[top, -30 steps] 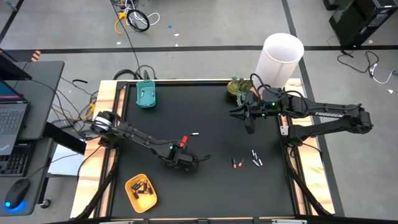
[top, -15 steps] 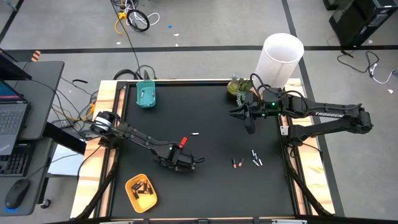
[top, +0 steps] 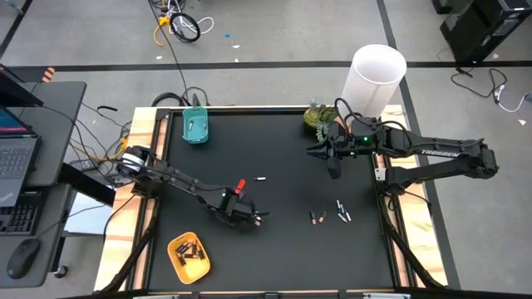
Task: Sort batteries
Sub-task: Put the black battery into the yellow bin
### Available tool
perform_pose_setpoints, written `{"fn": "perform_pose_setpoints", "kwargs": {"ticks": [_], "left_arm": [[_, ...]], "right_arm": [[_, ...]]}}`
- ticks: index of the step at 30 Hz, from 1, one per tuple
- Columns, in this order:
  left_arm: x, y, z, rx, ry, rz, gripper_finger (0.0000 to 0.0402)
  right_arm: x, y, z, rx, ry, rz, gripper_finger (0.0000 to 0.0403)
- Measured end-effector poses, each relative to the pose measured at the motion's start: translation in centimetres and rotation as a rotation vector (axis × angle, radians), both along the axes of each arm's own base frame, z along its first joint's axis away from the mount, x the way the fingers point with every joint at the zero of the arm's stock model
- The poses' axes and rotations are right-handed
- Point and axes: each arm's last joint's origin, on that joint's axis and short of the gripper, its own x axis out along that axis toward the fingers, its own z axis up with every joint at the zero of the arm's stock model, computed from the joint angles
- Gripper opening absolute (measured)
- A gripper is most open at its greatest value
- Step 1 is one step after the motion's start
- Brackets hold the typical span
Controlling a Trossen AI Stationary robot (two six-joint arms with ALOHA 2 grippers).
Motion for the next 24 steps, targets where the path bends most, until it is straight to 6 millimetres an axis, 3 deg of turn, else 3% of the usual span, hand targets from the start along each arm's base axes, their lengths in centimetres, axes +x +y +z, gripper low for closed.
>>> {"fn": "perform_pose_setpoints", "kwargs": {"ticks": [8,16,20,24], "left_arm": [[0.3,0.1,2.2,0.047,0.018,-0.048,0.0053],[-0.4,0.4,7.7,0.106,-0.059,-0.04,0.0053],[-1.6,-0.4,11.2,0.027,-0.145,-0.071,0.0053],[-3.6,-2.7,13.1,-0.159,-0.154,-0.102,0.0053]], "right_arm": [[0.0,0.0,0.0,0.0,-0.001,0.0,0.0052],[0.0,0.0,0.1,-0.001,-0.004,0.0,0.0052],[0.0,0.0,0.0,-0.007,-0.001,0.002,0.0052],[0.0,0.0,0.0,-0.024,0.001,0.008,0.0052]]}}
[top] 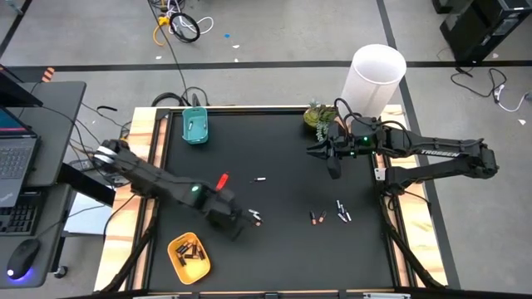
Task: Sort batteries
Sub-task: Put the black battery into the yellow bin
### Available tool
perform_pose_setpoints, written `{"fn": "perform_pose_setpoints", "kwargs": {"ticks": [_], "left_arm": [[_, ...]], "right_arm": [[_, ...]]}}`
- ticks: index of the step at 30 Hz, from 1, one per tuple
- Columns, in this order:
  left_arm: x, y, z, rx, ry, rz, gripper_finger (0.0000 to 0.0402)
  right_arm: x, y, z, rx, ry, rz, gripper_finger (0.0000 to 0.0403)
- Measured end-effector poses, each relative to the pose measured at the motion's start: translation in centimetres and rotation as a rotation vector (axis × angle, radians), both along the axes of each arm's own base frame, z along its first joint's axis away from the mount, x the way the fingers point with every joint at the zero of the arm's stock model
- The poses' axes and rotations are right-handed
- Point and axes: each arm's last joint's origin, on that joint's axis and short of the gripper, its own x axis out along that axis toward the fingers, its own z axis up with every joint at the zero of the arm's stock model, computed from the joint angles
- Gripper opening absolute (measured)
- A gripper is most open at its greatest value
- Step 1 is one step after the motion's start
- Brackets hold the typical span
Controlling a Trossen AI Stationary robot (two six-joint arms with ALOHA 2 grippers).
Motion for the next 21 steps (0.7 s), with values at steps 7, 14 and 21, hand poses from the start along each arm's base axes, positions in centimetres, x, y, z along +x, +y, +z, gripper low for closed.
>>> {"fn": "perform_pose_setpoints", "kwargs": {"ticks": [7,14,21], "left_arm": [[-4.1,-6.7,0.3,-0.139,0.098,0.015,0.0053],[-6.7,-9.9,-3.3,-0.175,0.13,0.218,0.0053],[-8.7,-8.4,-7.8,-0.069,0.243,0.351,0.0053]], "right_arm": [[0.0,-0.1,0.0,-0.021,-0.003,0.002,0.0052],[0.1,-0.1,0.4,-0.026,-0.046,0.021,0.0052],[0.2,0.0,0.5,0.028,-0.057,0.033,0.0052]]}}
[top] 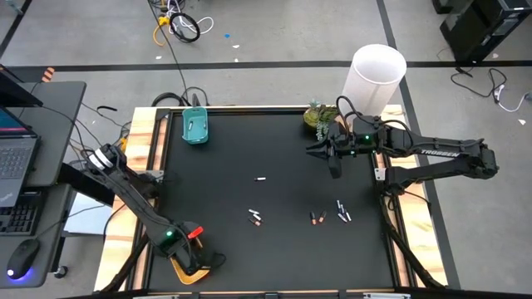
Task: Sort batteries
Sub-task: Put the black battery into the yellow bin, then put the silver battery into the blue bin
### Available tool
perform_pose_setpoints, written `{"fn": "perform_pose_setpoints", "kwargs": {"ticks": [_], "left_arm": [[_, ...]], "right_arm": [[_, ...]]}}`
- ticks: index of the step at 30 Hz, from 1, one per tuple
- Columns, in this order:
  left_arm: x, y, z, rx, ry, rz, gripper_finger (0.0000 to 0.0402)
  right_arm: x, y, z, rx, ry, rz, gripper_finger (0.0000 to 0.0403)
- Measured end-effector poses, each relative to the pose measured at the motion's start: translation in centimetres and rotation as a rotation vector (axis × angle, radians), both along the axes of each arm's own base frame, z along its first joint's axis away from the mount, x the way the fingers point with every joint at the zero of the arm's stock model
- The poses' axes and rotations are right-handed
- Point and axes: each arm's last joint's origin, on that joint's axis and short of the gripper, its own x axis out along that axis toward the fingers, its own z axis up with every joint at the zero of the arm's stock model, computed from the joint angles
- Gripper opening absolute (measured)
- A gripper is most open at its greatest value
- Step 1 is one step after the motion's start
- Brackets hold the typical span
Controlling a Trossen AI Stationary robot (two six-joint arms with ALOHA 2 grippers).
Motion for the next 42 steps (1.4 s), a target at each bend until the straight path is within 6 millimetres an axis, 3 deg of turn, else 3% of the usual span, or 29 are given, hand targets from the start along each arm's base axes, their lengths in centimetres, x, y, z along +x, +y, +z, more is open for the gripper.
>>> {"fn": "perform_pose_setpoints", "kwargs": {"ticks": [3,6,10,13,18,22,30,35,39,42], "left_arm": [[0.2,0.6,-1.1,-0.029,0.009,0.02,0.0074],[0.3,1.0,-1.5,-0.053,0.053,0.037,0.0137],[0.8,0.9,-0.7,-0.084,0.033,0.018,0.021],[1.0,0.6,0.4,-0.11,0.021,0.001,0.0234],[2.1,0.5,3.6,-0.109,-0.07,-0.018,0.023],[3.9,1.5,4.9,-0.041,-0.206,-0.014,0.0216],[8.2,7.4,5.1,0.137,-0.36,-0.079,0.0186],[10.4,10.7,5.4,0.306,-0.506,-0.386,0.0166],[12.1,11.8,6.3,0.484,-0.704,-0.758,0.0163],[12.9,12.3,6.8,0.592,-0.798,-0.943,0.0164]], "right_arm": [[0.0,0.0,0.0,0.008,0.0,-0.002,0.0052],[0.0,0.0,0.0,0.009,0.0,-0.002,0.0052],[0.0,0.0,0.0,0.008,0.001,-0.001,0.0052],[0.0,0.0,0.0,-0.003,0.001,0.002,0.0052],[0.0,0.0,0.0,-0.02,0.002,0.007,0.0052],[0.0,0.0,0.0,-0.029,0.002,0.01,0.0052],[0.0,0.0,-0.1,-0.032,0.011,0.012,0.0052],[0.0,0.0,-0.1,-0.013,0.013,0.005,0.0052],[0.0,0.0,-0.1,-0.007,0.015,0.003,0.0052],[-0.1,0.0,-0.2,0.004,0.025,0.0,0.0052]]}}
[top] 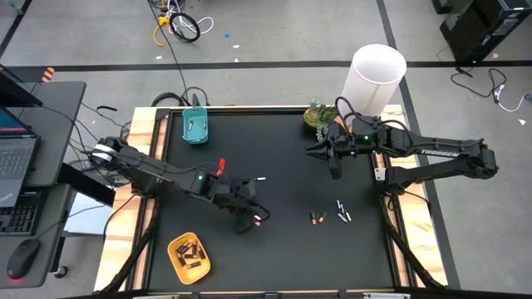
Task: Sort batteries
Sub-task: Put the silver battery into the blue bin
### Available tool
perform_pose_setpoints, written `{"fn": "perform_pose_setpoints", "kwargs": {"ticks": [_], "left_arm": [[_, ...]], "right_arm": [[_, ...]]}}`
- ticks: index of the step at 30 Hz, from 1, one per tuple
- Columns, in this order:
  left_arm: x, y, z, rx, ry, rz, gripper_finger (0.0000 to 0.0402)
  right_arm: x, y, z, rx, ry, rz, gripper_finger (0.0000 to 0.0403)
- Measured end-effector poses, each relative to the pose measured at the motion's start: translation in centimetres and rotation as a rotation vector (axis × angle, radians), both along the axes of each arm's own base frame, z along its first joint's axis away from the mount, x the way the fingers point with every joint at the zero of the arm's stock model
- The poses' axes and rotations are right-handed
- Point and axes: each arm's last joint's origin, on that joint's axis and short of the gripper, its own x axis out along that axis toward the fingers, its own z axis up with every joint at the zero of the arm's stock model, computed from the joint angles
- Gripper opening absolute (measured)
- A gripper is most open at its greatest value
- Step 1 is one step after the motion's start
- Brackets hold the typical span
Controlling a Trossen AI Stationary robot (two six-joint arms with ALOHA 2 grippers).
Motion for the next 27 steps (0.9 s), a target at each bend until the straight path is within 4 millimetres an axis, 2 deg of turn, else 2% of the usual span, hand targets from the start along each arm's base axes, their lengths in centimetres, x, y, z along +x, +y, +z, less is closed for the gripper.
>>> {"fn": "perform_pose_setpoints", "kwargs": {"ticks": [5,16,27], "left_arm": [[0.9,0.7,-1.3,0.039,0.032,-0.047,0.0164],[3.0,-0.1,-5.9,0.046,0.134,-0.157,0.0163],[3.7,-0.6,-7.4,0.018,0.144,-0.244,0.0162]], "right_arm": [[-0.1,0.0,-0.3,0.015,0.033,-0.008,0.0052],[-0.2,0.0,-0.4,0.022,0.044,-0.014,0.0052],[-0.2,0.0,-0.4,0.022,0.044,-0.016,0.0052]]}}
